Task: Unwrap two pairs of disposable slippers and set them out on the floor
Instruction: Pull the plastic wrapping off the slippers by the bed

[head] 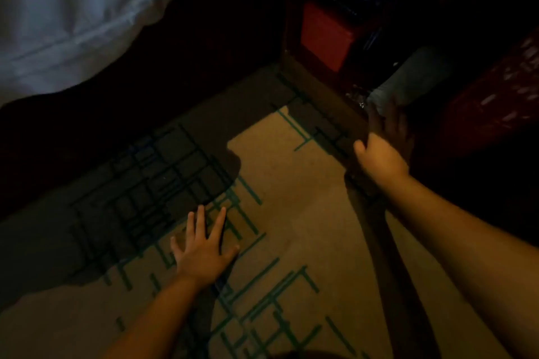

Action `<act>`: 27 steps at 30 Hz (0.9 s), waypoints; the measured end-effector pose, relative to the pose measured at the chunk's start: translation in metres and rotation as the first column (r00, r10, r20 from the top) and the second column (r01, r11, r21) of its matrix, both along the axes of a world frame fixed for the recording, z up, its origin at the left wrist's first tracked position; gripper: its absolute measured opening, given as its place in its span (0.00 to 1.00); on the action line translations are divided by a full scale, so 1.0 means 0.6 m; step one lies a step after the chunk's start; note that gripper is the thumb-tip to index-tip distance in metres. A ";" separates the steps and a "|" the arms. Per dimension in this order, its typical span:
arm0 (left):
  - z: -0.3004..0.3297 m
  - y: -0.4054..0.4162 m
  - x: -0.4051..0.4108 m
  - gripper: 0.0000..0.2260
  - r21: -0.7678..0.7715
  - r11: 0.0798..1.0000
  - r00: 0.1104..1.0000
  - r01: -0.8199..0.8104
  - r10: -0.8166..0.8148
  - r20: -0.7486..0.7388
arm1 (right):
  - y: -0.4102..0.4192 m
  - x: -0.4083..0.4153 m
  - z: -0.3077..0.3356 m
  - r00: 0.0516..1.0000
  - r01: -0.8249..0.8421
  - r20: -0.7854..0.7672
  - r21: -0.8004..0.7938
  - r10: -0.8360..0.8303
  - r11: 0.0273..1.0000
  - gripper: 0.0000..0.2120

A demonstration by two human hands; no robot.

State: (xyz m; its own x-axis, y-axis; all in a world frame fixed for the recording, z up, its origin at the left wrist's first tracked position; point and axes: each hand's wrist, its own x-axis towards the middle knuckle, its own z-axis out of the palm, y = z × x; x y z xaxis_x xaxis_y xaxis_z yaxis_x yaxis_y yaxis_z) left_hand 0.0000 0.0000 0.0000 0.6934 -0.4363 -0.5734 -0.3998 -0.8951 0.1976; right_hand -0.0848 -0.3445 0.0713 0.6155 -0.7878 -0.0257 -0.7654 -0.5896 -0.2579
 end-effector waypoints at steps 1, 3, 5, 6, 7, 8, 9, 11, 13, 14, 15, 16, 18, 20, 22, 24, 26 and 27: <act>-0.003 0.002 0.005 0.36 0.016 1.000 1.000 0.019 -0.019 -0.021 | -0.018 0.010 0.003 1.000 0.014 -0.005 -0.031 -0.014 0.999 0.37; -0.010 0.003 0.013 0.38 0.040 0.998 0.998 0.038 -0.036 -0.044 | -0.045 0.027 0.009 0.998 0.038 -0.049 -0.042 -0.040 0.998 0.38; -0.018 0.006 0.016 0.39 0.035 0.999 0.998 0.032 -0.031 -0.056 | -0.067 0.045 0.008 0.996 0.024 -0.081 0.023 -0.022 0.999 0.36; -0.018 0.006 0.014 0.39 0.040 0.998 0.997 0.043 -0.041 -0.062 | -0.069 0.048 0.000 0.994 -0.003 -0.107 0.046 0.008 0.999 0.35; -0.017 0.005 0.014 0.39 0.048 0.998 0.997 0.042 -0.039 -0.063 | -0.069 0.050 -0.004 0.992 -0.022 -0.124 0.071 0.031 0.997 0.33; -0.019 0.005 0.015 0.39 0.050 0.998 0.998 0.035 -0.032 -0.062 | -0.066 0.050 -0.007 0.991 -0.029 -0.130 0.087 0.040 0.996 0.32; -0.019 0.004 0.016 0.39 0.049 0.998 0.998 0.032 -0.029 -0.064 | -0.060 0.049 -0.007 0.989 -0.049 -0.139 0.061 0.058 0.997 0.30; -0.018 0.002 0.019 0.39 0.062 0.997 0.997 0.040 -0.035 -0.075 | -0.038 0.039 -0.007 0.978 -0.145 -0.162 -0.061 0.133 0.988 0.27; -0.015 0.000 0.018 0.39 0.073 0.996 0.996 0.045 -0.039 -0.081 | -0.009 0.022 -0.007 0.959 -0.238 -0.185 -0.119 0.214 0.964 0.28; -0.012 -0.002 0.017 0.39 0.080 0.996 0.996 0.043 -0.036 -0.080 | 0.004 0.014 -0.005 0.951 -0.264 -0.195 -0.102 0.241 0.959 0.30; -0.009 -0.003 0.016 0.38 0.082 0.996 0.997 0.039 -0.033 -0.075 | 0.016 0.007 -0.002 0.947 -0.277 -0.188 -0.073 0.260 0.958 0.32; -0.005 -0.006 0.014 0.37 0.086 0.996 0.997 0.032 -0.026 -0.071 | 0.028 0.000 0.000 0.948 -0.288 -0.164 -0.063 0.274 0.956 0.33; 0.001 -0.011 0.009 0.36 0.075 0.997 0.997 0.022 -0.017 -0.070 | 0.059 -0.014 0.008 0.942 -0.321 -0.138 -0.113 0.305 0.940 0.34; 0.005 -0.014 0.000 0.35 0.035 0.999 0.997 -0.012 0.015 -0.080 | 0.093 -0.030 0.010 0.930 -0.367 -0.096 -0.163 0.355 0.916 0.35; 0.008 -0.012 -0.011 0.33 -0.001 0.999 0.995 -0.038 0.037 -0.090 | 0.130 -0.049 0.008 0.911 -0.412 -0.063 -0.162 0.407 0.897 0.36; 0.009 -0.006 -0.024 0.32 -0.027 0.999 0.996 -0.035 0.033 -0.083 | 0.167 -0.070 0.001 0.883 -0.466 -0.034 -0.176 0.468 0.867 0.36; 0.010 0.004 -0.038 0.32 -0.069 0.997 0.998 -0.024 0.020 -0.064 | 0.206 -0.094 -0.014 0.830 -0.552 -0.025 -0.178 0.557 0.814 0.37; 0.009 0.010 -0.046 0.32 -0.099 0.995 0.998 -0.022 0.017 -0.052 | 0.225 -0.107 -0.025 0.802 -0.592 -0.025 -0.162 0.597 0.789 0.37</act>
